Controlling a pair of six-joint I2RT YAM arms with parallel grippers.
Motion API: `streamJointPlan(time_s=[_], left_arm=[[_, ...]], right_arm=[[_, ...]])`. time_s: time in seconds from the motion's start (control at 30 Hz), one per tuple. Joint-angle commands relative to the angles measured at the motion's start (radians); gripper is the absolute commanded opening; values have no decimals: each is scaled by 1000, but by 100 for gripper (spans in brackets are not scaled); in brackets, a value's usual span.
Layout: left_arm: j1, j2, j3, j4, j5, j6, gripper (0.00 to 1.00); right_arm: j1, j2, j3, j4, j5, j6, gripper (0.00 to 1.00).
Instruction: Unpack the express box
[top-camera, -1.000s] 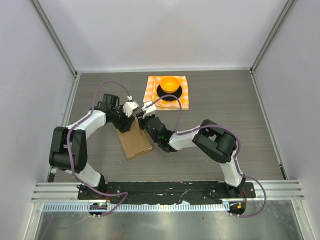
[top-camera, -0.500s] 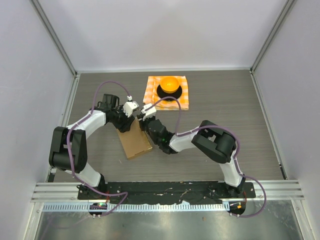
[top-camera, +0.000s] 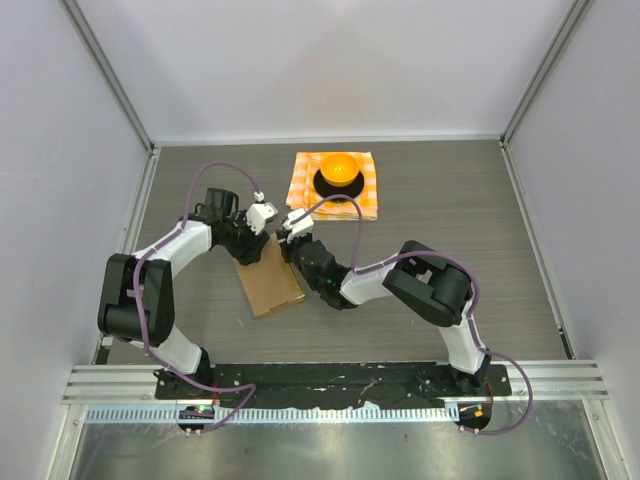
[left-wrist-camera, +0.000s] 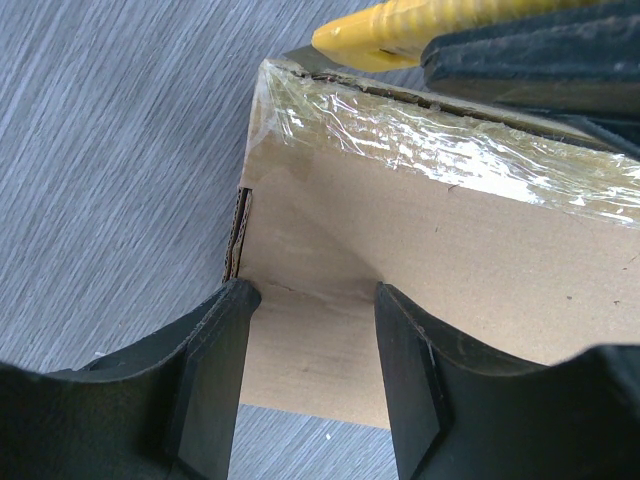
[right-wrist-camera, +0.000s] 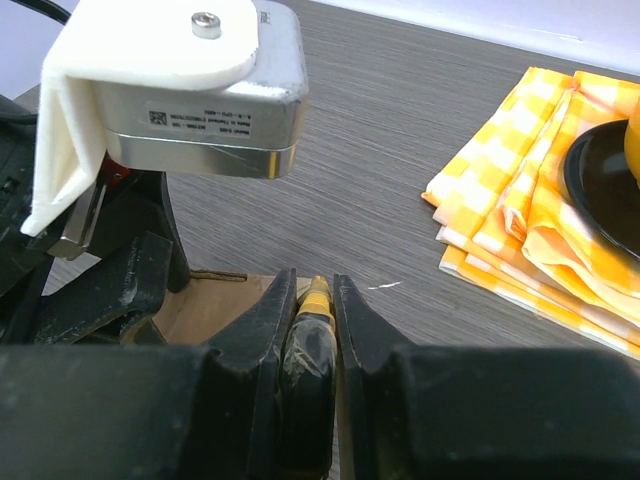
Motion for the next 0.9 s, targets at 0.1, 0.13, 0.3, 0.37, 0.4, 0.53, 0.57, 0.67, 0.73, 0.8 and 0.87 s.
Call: streamJointPlan(time_s=[0.1, 0.13, 0.3, 0.37, 0.4, 0.53, 0.57, 0.67, 0.73, 0.8, 0.87], left_arm=[[-1, 14, -45, -108, -39, -28, 55], [-1, 14, -45, -108, -39, -28, 55], [-1, 19, -42, -108, -42, -31, 55], [-1, 17, -43, -110, -44, -31, 54], [-1, 16, -43, -108, -41, -29, 55], [-1, 16, -43, -108, -44, -32, 54], [-1, 19, -42, -108, -47, -34, 54], [-2, 17, -43, -107, -47, -34, 54], [-1, 21, -43, -105, -50, -41, 54], [-1, 24, -42, -104, -56, -45, 54], [-1, 27, -42, -102, -61, -52, 52]], right_arm=[[-2, -36, 10, 32, 6, -1, 1], [-2, -38, 7, 32, 0, 4, 1], [-2, -36, 7, 15, -9, 18, 1], [-4, -35, 7, 5, -17, 30, 1], [-2, -33, 1, 5, -23, 31, 1], [7, -30, -2, -27, -35, 48, 1], [9, -22, 5, -41, -35, 50, 1], [16, -21, 2, -77, -28, 61, 1], [21, -24, -4, -101, -17, 65, 1], [38, -36, -12, -119, 3, 61, 1], [50, -50, -18, -146, 15, 61, 1]])
